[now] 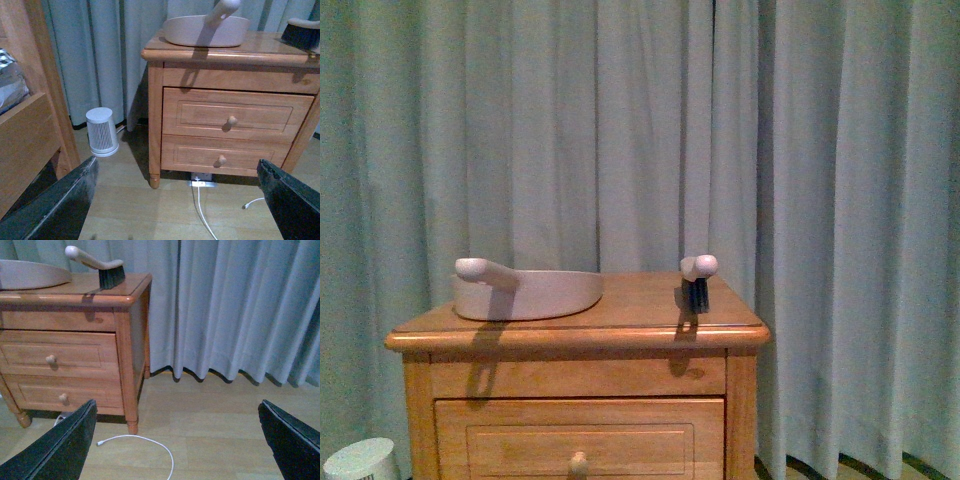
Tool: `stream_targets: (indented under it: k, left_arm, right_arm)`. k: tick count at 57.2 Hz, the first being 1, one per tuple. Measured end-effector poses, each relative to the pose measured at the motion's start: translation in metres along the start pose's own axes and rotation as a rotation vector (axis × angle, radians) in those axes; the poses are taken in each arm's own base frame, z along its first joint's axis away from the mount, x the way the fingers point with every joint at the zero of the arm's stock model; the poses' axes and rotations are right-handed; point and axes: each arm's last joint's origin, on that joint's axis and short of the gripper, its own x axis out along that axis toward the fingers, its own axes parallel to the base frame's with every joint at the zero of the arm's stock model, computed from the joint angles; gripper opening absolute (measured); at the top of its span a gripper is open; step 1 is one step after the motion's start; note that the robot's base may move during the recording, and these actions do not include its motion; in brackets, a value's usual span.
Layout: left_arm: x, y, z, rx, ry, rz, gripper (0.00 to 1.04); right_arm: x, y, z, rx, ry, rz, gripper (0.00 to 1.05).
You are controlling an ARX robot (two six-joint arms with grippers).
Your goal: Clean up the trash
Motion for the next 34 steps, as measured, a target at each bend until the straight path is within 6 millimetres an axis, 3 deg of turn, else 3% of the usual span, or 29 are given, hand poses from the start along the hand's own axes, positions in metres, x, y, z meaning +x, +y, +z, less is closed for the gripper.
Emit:
stream_targets:
  k: [34]
  left_arm:
    - [0.0000, 0.0000, 0.0000, 0.000, 0.000, 0.000, 0.97]
  right_arm:
    - [0.0000, 0.0000, -0.0001, 0.000, 0.001, 0.000, 0.97]
